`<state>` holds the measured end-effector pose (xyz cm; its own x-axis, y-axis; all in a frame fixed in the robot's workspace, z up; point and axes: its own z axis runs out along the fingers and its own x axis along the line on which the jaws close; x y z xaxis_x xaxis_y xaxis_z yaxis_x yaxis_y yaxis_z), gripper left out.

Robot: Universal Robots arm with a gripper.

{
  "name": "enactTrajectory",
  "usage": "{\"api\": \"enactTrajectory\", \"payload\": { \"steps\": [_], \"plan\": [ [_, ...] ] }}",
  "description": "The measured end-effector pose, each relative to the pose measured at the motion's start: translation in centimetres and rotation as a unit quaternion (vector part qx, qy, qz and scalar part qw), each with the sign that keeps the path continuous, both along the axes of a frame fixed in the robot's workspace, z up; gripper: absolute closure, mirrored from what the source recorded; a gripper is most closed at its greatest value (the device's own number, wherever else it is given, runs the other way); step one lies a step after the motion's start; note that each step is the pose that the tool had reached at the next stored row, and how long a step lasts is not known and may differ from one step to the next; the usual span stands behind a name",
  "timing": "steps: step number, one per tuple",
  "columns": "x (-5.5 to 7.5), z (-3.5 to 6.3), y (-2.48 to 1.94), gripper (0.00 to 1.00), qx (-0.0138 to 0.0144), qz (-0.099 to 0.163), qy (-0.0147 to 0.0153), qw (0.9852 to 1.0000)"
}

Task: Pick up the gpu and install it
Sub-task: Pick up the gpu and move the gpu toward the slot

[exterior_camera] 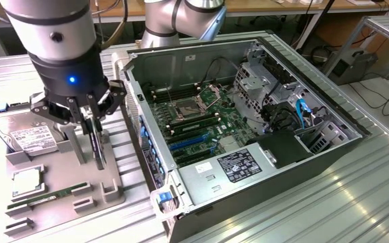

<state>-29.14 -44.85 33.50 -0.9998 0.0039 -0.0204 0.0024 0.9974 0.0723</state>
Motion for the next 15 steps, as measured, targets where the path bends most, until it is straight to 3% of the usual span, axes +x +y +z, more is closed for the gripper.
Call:
{"api": "enactTrajectory", "payload": {
  "steps": [10, 15],
  "plan": [
    [0.9, 4.55, -0.04, 0.74, 0.0000, 0.000, 0.0002, 1.0000],
    [2.0, 7.38, -0.29, 0.74, 0.0000, 0.000, 0.0006, 1.0000]
  ]
}}
